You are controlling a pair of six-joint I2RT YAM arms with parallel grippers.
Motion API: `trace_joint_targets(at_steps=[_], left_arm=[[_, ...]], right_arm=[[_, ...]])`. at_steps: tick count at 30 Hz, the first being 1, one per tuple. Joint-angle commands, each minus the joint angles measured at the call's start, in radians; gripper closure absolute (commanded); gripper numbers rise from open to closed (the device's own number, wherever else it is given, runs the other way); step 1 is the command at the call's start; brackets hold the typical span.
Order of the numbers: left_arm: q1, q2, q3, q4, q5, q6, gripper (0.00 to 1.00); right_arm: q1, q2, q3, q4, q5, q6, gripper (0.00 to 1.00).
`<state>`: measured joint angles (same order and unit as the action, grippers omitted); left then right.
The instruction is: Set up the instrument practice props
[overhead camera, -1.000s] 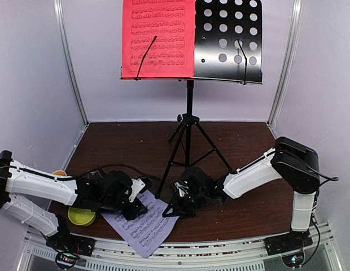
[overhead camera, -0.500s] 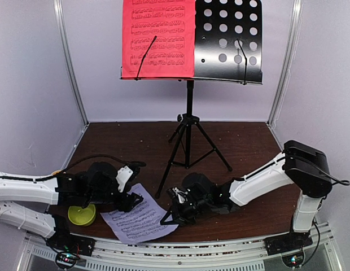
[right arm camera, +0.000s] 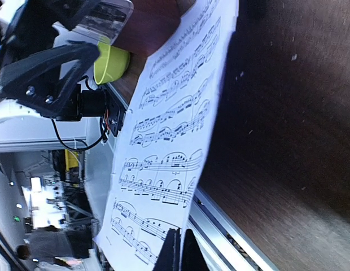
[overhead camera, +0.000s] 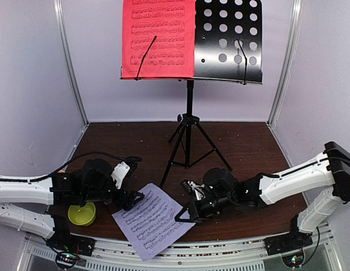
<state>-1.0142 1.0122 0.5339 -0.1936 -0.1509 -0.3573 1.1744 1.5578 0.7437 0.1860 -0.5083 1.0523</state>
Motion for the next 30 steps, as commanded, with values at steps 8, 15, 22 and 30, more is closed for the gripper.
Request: trace_joint_targets(at_steps=[8,15,22,30], left_arm=[[0.013,-0.011,0.049,0.09,0.072,0.051,0.09],[0.012,-0.116,0.026,0.139,0.14,0.119,0.02],[0.011,-0.149,0.044,0.17,0.14,0.203,0.02],[0.012,-0.022,0.123,0.25,0.21,0.361,0.02]], right_arm=[[0.012,-0.285,0.018,-0.337,0.176,-0.448,1.0],[0.013,-0.528,-0.09,-0.338,0.236,-0.669,1.0],[0.014,-0.697,-0.09,-0.377,0.203,-0.851,1.0],[0.05,-0.745,0.001,-0.591,0.216,-1.025,1.0]])
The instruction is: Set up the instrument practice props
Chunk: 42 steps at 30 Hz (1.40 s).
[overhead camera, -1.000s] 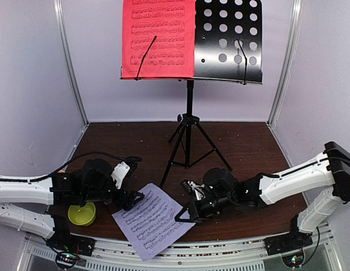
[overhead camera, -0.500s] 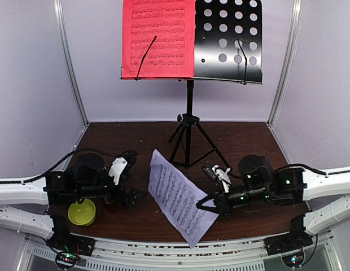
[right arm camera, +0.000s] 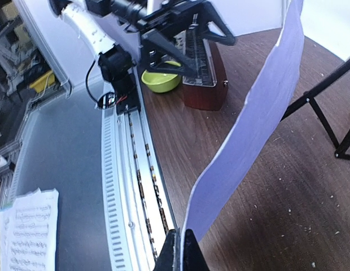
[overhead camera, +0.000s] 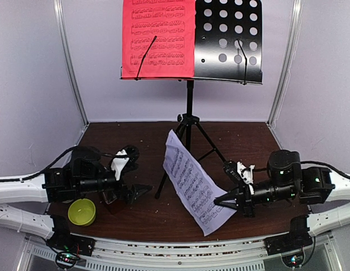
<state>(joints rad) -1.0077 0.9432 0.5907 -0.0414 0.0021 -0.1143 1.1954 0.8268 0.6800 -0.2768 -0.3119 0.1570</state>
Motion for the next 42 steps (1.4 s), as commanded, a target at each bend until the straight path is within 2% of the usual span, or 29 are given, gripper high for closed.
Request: trace_joint_targets(at_steps=[1,4,10,14,16,18,20,24,26,28,29,31,32,35,38,42], left_arm=[[0.009,0.056,0.072,0.107,0.067,0.133,0.02],[0.039,0.066,0.058,0.16,0.129,0.124,0.02],[0.047,0.035,-0.013,0.278,0.188,0.123,0.02],[0.047,0.038,-0.01,0.296,0.223,0.123,0.02],[0.048,0.041,0.001,0.299,0.262,0.126,0.06],[0.047,0.043,0.017,0.3,0.324,0.127,0.2],[0.047,0.04,0.023,0.316,0.392,0.117,0.46],[0.047,0.027,0.013,0.349,0.476,0.09,0.89],[0.047,0.021,0.01,0.346,0.486,0.082,1.0],[0.047,0.018,0.009,0.351,0.49,0.067,1.0],[0.047,0.018,0.014,0.344,0.497,0.064,1.0],[0.047,0.025,0.045,0.28,0.506,0.077,1.0],[0.046,0.031,0.065,0.23,0.51,0.092,1.0],[0.045,0.046,0.117,0.106,0.523,0.127,1.0],[0.042,0.075,0.175,0.002,0.544,0.143,1.0],[0.022,0.139,0.264,-0.093,0.567,0.163,1.0]], right_arm=[[0.04,-0.007,0.086,-0.174,0.034,-0.153,1.0],[0.075,0.003,0.138,-0.242,0.069,-0.204,1.0],[0.114,-0.014,0.172,-0.276,0.099,-0.243,1.0],[0.131,-0.03,0.189,-0.291,0.115,-0.259,1.0],[0.133,-0.039,0.191,-0.293,0.122,-0.26,1.0],[0.134,-0.049,0.19,-0.292,0.135,-0.258,1.0],[0.133,-0.06,0.18,-0.285,0.148,-0.254,1.0],[0.133,-0.097,0.125,-0.239,0.199,-0.227,1.0],[0.133,-0.117,0.089,-0.206,0.225,-0.21,1.0],[0.132,-0.126,0.063,-0.178,0.254,-0.197,0.99],[0.132,-0.123,0.058,-0.175,0.275,-0.192,0.9],[0.132,-0.108,0.068,-0.191,0.317,-0.189,0.58],[0.132,-0.099,0.079,-0.202,0.335,-0.187,0.45],[0.133,-0.058,0.131,-0.231,0.357,-0.212,0.25],[0.133,0.009,0.194,-0.25,0.372,-0.236,0.21],[0.135,0.121,0.311,-0.283,0.421,-0.268,0.26]])
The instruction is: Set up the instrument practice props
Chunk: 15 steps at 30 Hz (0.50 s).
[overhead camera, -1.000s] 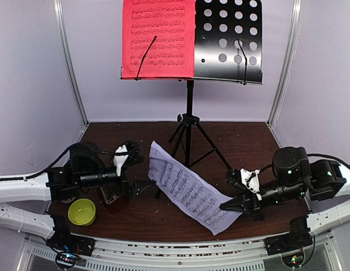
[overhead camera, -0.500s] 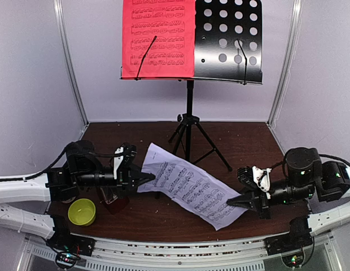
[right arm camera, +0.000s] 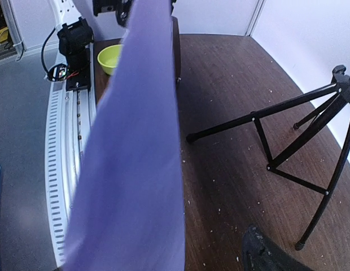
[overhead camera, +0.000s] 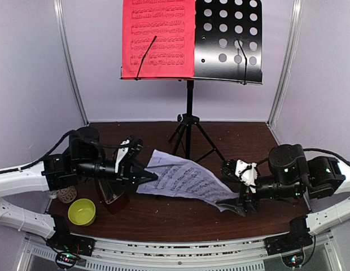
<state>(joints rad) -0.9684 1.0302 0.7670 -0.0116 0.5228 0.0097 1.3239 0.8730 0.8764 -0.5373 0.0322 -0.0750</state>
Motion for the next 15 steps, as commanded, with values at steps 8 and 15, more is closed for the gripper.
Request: trace_joint_targets(at_steps=[8,15], left_arm=[[-0.047,0.157,0.23,-0.295,0.056,0.099,1.0],[-0.047,0.147,0.251,-0.35,0.041,0.137,1.0]], right_arm=[[0.016,0.232,0.304,-0.129,0.125,-0.113,0.33],[0.017,0.255,0.319,-0.212,0.167,-0.098,0.13]])
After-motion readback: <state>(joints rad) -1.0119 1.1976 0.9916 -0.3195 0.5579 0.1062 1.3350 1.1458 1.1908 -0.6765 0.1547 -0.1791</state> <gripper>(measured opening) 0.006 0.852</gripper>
